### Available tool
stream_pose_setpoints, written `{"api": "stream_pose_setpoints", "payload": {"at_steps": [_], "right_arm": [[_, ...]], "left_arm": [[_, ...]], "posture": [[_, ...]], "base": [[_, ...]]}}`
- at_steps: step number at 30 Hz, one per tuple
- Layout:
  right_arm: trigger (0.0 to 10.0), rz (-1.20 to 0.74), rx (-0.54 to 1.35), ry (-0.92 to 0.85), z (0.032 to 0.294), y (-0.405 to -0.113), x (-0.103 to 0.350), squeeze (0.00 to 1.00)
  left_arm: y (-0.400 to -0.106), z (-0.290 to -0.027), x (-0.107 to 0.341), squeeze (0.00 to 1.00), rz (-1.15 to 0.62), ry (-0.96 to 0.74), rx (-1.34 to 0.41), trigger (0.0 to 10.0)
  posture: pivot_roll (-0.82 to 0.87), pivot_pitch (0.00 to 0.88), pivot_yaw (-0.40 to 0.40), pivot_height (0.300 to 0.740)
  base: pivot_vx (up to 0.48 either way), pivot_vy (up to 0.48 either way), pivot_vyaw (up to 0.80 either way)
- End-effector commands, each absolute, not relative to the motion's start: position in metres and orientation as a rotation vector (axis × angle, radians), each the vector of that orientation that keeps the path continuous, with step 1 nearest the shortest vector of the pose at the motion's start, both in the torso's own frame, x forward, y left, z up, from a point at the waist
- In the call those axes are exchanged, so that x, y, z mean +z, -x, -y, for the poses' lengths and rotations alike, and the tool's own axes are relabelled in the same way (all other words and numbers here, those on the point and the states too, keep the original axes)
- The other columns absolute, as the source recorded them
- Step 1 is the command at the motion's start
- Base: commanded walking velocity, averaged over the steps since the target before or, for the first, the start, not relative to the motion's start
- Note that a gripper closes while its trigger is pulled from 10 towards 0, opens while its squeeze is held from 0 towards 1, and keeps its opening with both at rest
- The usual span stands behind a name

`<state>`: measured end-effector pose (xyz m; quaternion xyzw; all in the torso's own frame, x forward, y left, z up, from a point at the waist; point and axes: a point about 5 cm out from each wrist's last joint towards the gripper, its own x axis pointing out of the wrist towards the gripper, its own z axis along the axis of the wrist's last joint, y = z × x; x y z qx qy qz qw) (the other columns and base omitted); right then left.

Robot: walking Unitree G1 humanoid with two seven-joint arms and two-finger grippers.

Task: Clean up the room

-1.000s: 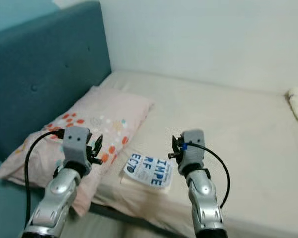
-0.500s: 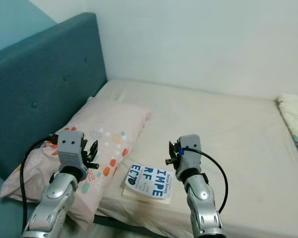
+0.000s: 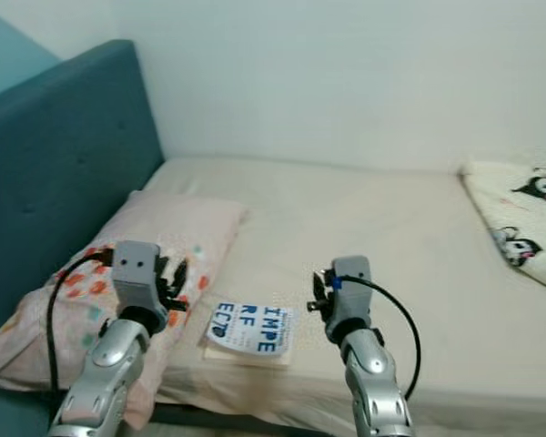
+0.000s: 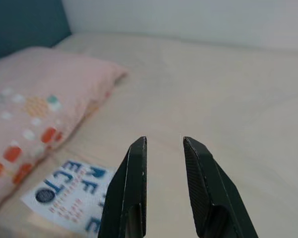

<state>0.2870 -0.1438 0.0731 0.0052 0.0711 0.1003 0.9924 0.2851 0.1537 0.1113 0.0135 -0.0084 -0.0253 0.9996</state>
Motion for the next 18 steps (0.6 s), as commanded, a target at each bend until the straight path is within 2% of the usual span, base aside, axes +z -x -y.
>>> {"api": "stream_pose_setpoints", "payload": {"at_steps": [1, 18], "right_arm": [[10.0, -0.180, 0.219, -0.024, 0.1411, -0.2858, 0.0674, 0.00], [10.0, -0.184, 0.199, -0.049, 0.1453, -0.2915, 0.0707, 0.00]], "left_arm": [[-0.2846, -0.1534, 0.1088, 0.00, 0.004, -0.015, -0.054, 10.0], [-0.2871, -0.1523, 0.1077, 0.00, 0.003, -0.016, -0.055, 10.0]], "posture": [[0.03, 0.038, -0.063, 0.740], [0.03, 0.039, -0.063, 0.740]], "base": [[0.000, 0.000, 0.00], [0.000, 0.000, 0.00]]}}
